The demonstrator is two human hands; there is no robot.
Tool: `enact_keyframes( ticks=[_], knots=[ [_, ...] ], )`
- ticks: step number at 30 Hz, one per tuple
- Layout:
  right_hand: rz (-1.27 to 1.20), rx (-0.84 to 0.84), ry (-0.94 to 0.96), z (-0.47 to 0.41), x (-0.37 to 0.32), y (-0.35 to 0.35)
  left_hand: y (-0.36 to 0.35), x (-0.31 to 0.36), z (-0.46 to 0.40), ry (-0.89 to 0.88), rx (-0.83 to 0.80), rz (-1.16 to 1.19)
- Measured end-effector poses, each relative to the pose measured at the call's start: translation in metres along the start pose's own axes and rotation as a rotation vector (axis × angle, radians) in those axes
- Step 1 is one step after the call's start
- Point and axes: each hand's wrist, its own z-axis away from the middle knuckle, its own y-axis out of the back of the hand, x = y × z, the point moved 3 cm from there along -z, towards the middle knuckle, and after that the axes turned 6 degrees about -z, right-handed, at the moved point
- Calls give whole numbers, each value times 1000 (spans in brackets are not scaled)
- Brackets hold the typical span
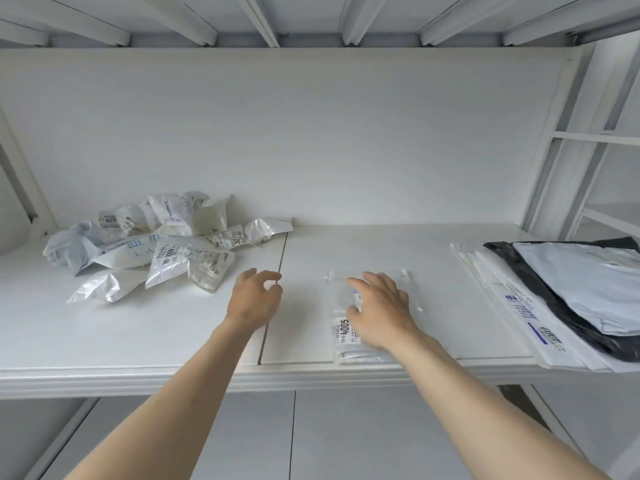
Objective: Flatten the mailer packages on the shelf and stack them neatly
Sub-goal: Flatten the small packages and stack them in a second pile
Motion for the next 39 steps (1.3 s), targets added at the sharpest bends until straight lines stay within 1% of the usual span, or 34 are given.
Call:
enact_keyframes(
  ticks=[3,5,9,13,15,18,23,25,27,30,33,35,37,38,39],
  knots=[
    [21,-157,96,-14,-39,-25,32,-33,-4,171,19,-209],
    [67,-192,161,-22,-58,-44,48,-50,-3,238,11,-290],
    [117,-256,145,-27,-64,-81,71,-78,-6,191,34,-539],
    [168,-249,118,-29,-63,-94,91,-104,-20,253,-53,-780],
    [169,-260,124,-29,-63,-98,93,-112,-23,276,-102,-856],
    [171,-249,123,-30,-62,-99,89,-116,-32,274,-119,-858],
    [172,-277,113,-31,-60,-98,88,-120,-39,243,-40,-786],
    [168,-264,112,-30,-58,-97,88,-114,-34,177,-33,-759],
    [141,-217,106,-30,-58,-94,86,-103,-25,63,-52,-719],
    [6,-122,101,-25,-61,-86,86,-87,-5,-103,-146,-597],
    [-226,-6,111,-19,-63,-75,91,-75,21,-255,-197,-542],
    [-477,-6,56,-17,-65,-65,91,-70,39,-341,-209,-539],
    [-840,-23,-44,-14,-69,-53,87,-64,53,-403,-221,-520],
    [-975,-17,-83,-12,-70,-47,84,-60,58,-436,-224,-512],
    [-1032,3,-99,-12,-70,-42,81,-55,62,-470,-223,-501]
  ],
)
